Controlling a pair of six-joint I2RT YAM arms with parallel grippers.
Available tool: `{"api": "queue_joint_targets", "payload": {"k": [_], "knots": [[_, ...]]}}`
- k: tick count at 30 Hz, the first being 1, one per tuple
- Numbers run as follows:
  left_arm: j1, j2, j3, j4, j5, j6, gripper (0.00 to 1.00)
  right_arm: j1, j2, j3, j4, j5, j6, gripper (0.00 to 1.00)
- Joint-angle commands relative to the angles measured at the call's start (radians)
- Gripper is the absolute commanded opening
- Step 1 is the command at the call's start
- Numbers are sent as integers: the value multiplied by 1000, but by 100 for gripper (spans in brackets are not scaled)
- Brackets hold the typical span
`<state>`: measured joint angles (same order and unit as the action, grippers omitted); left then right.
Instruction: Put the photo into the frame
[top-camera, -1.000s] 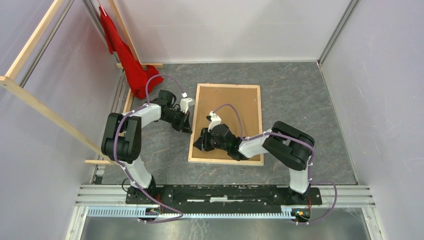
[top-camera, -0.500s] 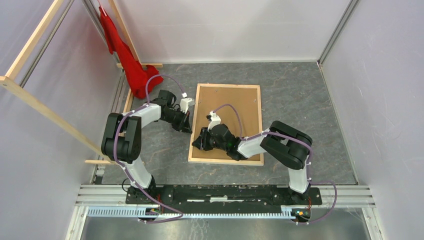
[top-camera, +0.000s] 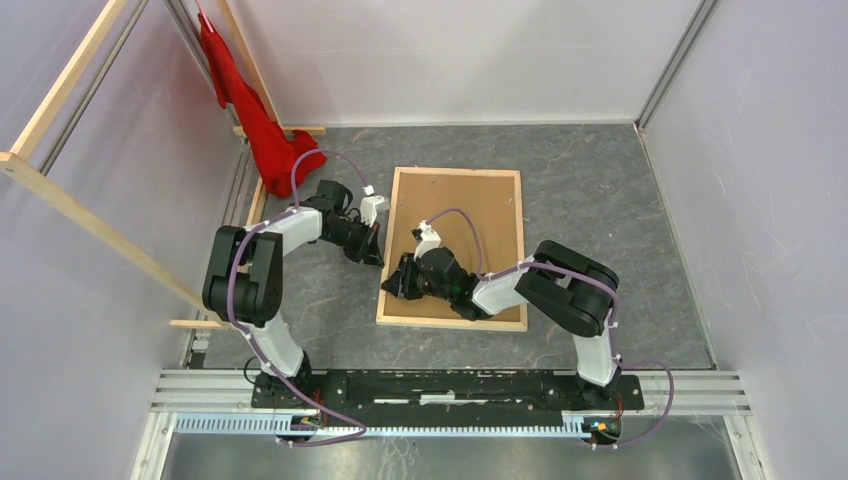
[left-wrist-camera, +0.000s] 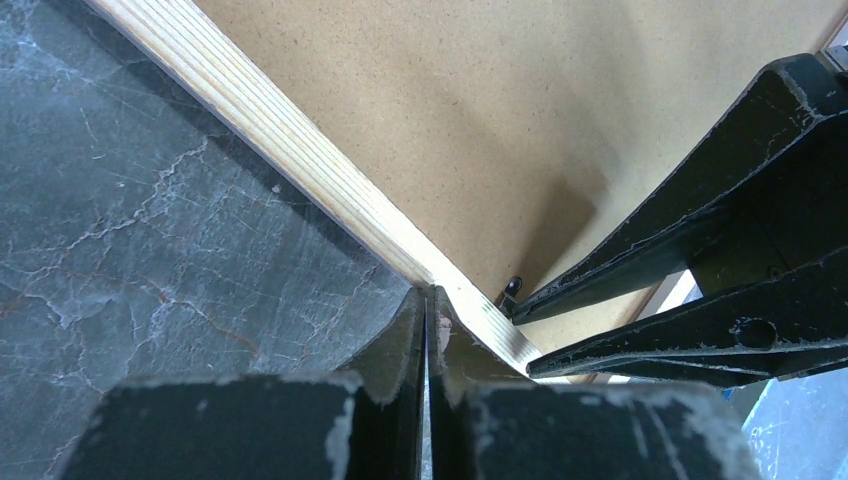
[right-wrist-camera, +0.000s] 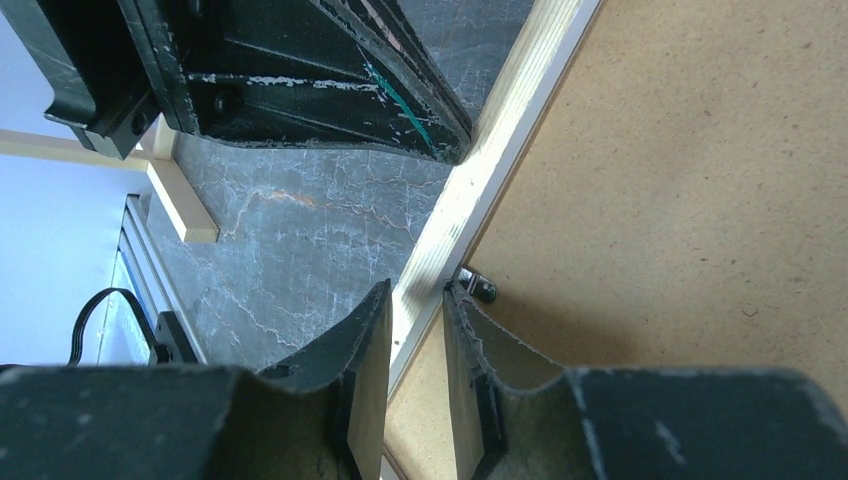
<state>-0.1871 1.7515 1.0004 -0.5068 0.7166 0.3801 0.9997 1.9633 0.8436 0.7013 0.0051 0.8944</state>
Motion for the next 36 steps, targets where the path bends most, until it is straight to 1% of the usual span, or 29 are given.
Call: {"api": "queue_joint_targets", "payload": {"k": [1, 5, 8, 10, 12, 16, 19, 23, 27, 36], "knots": [[-6, 15, -14, 25, -12, 37, 5, -13, -14, 1, 25, 28, 0, 31], [-1, 4, -2, 9, -21, 49, 5, -40, -113, -57, 37, 14, -18, 32], [24, 18, 54, -3, -14, 37, 6, -101, -201, -87, 20, 9, -54, 34], [44, 42, 104, 1, -10, 13, 9, -153, -228, -82, -1, 1, -96, 37], [58, 83, 155, 21, -14, -23, 16, -211, -218, -52, -24, -15, -133, 37], [64, 182, 269, 43, 8, -93, 29, -312, -121, 73, -84, -110, -194, 37], [64, 250, 339, 47, 40, -129, 33, -345, -28, 176, -107, -149, -203, 37], [64, 280, 361, 47, 84, -132, 32, -351, 80, 284, -109, -180, -183, 37], [64, 295, 351, 46, 100, -121, 28, -350, 176, 368, -87, -194, -139, 36], [64, 311, 328, 34, 118, -88, 22, -349, 320, 524, -112, -184, -90, 35]]}}
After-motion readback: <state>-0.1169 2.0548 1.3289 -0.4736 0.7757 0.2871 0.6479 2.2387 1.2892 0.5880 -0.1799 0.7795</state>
